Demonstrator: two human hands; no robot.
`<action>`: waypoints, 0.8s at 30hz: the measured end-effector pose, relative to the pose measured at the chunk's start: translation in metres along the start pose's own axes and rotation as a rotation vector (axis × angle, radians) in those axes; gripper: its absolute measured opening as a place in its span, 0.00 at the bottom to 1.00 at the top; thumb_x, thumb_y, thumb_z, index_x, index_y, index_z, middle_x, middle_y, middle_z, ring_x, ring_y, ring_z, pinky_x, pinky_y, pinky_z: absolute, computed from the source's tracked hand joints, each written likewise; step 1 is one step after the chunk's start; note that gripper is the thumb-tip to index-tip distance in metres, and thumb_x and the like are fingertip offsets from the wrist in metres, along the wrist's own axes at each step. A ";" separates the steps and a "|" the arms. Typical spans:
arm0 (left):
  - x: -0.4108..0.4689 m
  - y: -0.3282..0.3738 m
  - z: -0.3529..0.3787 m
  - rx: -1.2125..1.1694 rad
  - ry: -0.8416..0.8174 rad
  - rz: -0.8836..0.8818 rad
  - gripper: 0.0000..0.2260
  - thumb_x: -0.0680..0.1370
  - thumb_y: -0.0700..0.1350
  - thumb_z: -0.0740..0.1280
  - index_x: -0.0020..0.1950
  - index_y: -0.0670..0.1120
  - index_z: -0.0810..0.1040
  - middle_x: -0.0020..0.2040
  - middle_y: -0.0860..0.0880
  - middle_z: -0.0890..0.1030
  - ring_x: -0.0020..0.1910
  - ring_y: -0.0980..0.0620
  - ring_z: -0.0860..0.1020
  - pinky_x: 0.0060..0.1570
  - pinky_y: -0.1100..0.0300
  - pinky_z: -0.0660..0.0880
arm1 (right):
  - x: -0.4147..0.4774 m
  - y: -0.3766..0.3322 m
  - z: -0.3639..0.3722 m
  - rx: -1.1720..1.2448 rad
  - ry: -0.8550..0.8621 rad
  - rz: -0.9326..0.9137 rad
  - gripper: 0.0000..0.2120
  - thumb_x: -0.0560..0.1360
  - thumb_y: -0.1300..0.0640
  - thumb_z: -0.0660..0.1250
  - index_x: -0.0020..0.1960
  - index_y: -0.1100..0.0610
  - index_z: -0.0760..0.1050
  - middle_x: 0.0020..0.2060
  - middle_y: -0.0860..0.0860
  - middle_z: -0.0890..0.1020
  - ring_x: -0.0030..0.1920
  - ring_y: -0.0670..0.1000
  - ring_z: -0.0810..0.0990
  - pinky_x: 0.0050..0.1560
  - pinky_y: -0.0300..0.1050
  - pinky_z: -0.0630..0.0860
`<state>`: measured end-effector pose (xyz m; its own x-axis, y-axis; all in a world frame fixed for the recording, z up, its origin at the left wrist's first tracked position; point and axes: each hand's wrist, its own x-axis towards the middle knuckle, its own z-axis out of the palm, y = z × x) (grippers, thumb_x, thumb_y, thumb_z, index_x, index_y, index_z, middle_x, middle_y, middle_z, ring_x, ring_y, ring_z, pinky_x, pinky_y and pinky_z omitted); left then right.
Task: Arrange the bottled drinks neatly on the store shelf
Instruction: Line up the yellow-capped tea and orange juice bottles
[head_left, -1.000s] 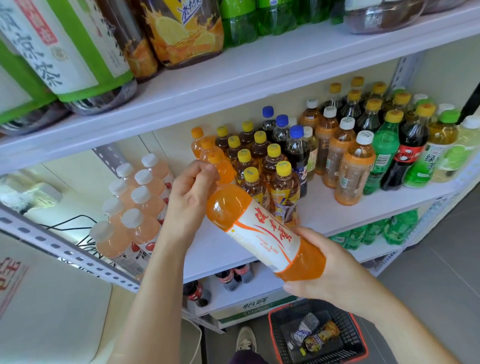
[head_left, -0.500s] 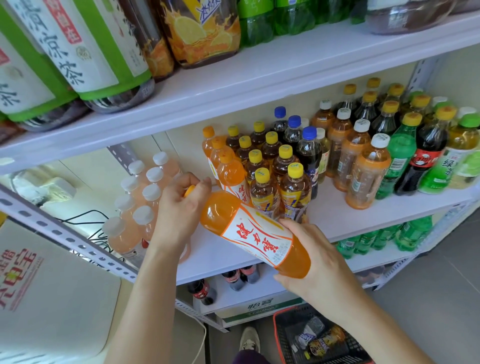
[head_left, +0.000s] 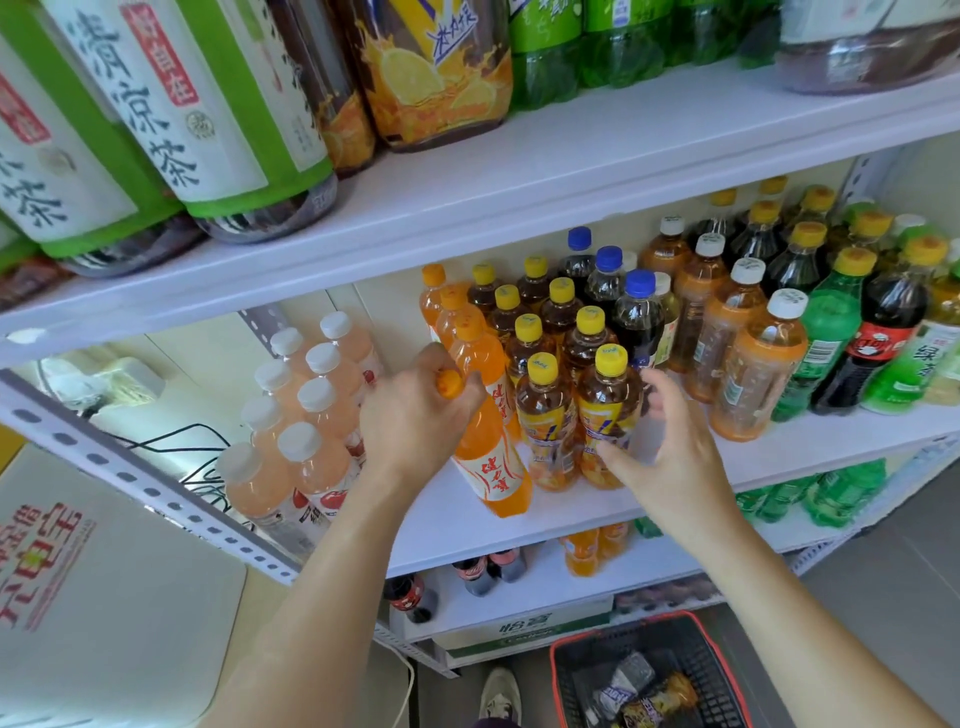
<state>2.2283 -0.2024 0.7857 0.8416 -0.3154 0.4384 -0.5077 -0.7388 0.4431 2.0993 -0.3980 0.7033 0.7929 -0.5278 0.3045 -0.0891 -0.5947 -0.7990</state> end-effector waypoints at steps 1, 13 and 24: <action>0.003 0.000 0.007 0.030 -0.017 0.016 0.12 0.77 0.58 0.65 0.46 0.50 0.74 0.33 0.52 0.78 0.37 0.45 0.80 0.36 0.51 0.79 | 0.010 0.002 0.004 0.002 0.000 0.016 0.40 0.70 0.54 0.77 0.75 0.52 0.59 0.67 0.53 0.71 0.68 0.51 0.69 0.62 0.41 0.64; 0.032 -0.011 0.056 0.125 -0.015 0.235 0.16 0.79 0.57 0.64 0.49 0.44 0.76 0.37 0.46 0.80 0.33 0.43 0.79 0.30 0.51 0.76 | 0.049 0.030 0.025 -0.008 -0.046 0.095 0.41 0.68 0.56 0.78 0.74 0.49 0.61 0.67 0.49 0.74 0.66 0.53 0.73 0.64 0.54 0.73; 0.022 -0.002 0.037 -0.067 -0.150 -0.006 0.24 0.77 0.68 0.56 0.60 0.51 0.72 0.40 0.51 0.79 0.39 0.47 0.80 0.36 0.53 0.77 | 0.041 0.015 0.005 -0.200 0.042 0.015 0.40 0.69 0.50 0.76 0.75 0.55 0.60 0.68 0.58 0.69 0.68 0.59 0.67 0.63 0.57 0.71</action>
<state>2.2544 -0.2300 0.7658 0.8600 -0.4003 0.3164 -0.5098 -0.7013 0.4983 2.1332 -0.4253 0.7014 0.7650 -0.5601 0.3179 -0.2221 -0.6928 -0.6861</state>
